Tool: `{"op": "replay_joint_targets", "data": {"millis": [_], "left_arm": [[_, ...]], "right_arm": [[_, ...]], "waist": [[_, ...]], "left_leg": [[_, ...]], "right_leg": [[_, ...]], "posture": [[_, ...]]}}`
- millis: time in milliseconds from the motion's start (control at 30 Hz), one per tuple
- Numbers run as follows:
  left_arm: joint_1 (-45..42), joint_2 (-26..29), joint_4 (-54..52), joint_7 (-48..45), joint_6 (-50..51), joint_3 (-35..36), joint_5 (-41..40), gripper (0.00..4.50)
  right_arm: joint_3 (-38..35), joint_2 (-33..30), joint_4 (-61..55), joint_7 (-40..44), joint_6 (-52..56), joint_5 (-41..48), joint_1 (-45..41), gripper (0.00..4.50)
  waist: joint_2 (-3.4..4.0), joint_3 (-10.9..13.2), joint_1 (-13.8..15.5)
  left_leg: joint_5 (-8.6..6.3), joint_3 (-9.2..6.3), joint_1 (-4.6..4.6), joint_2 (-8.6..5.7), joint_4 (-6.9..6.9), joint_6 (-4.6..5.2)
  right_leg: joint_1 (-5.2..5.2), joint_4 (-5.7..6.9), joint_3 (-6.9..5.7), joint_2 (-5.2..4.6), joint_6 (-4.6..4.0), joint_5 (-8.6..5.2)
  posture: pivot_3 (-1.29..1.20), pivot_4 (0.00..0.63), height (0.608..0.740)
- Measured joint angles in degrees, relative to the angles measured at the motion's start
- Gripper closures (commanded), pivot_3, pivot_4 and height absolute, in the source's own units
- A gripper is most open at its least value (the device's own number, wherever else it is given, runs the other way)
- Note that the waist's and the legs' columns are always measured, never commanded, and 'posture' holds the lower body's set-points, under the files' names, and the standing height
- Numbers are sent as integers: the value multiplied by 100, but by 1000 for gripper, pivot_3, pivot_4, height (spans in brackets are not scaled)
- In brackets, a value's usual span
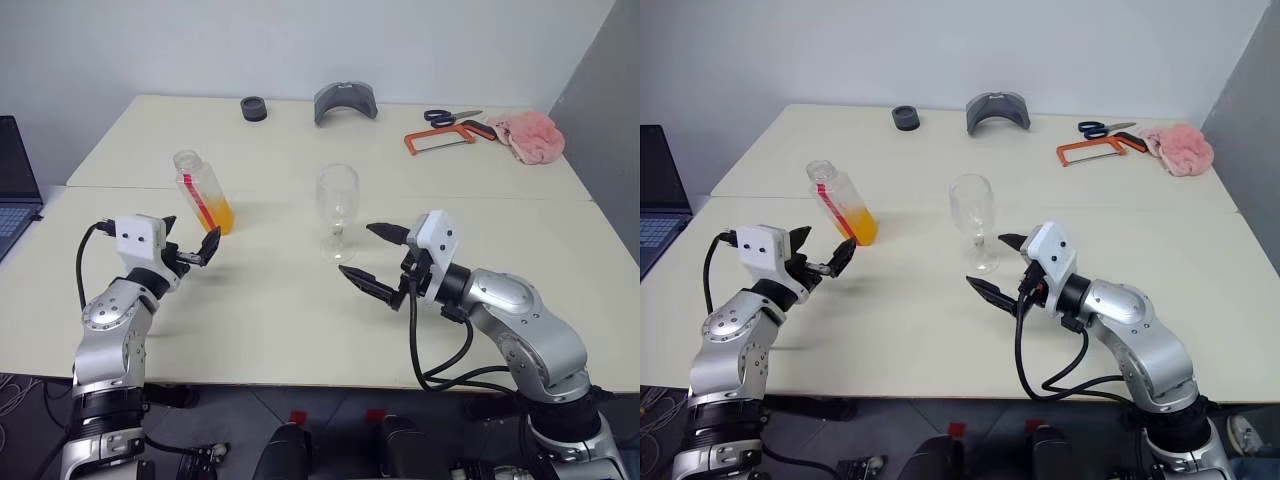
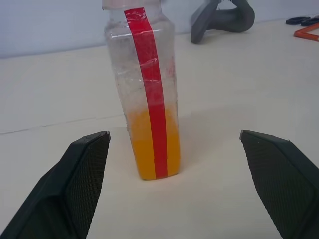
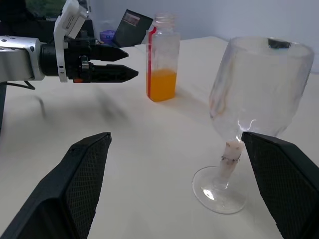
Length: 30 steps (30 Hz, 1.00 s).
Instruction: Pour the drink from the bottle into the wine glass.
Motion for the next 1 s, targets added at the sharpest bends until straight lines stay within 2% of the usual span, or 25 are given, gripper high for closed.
{"op": "replay_joint_targets", "data": {"millis": [233, 567, 1000], "left_arm": [[-540, 12, 518, -86, -60, -18, 46, 0], [-1203, 13, 1332, -92, -277, -166, 256, 0], [-1816, 13, 2230, -91, -617, -242, 385, 0]], "right_arm": [[5, -81, -193, -74, 100, 4, -4, 21], [-13, -205, -347, 147, 155, 551, -115, 21], [24, -259, -345, 146, 144, 553, -119, 21]], "waist": [[0, 0, -3], [-1, 0, -2], [-1, 0, -3]], "left_leg": [[0, 1, 0, -5, 0, 0], [0, -2, -3, -8, 3, 0], [0, -4, -5, -10, 3, 0]], "right_leg": [[0, 0, -1, 1, 0, 0], [0, 1, -4, 2, 0, 0], [-1, 1, -6, 2, 0, 0]], "posture": [[0, 150, 740], [0, 150, 740], [0, 150, 740]]}}
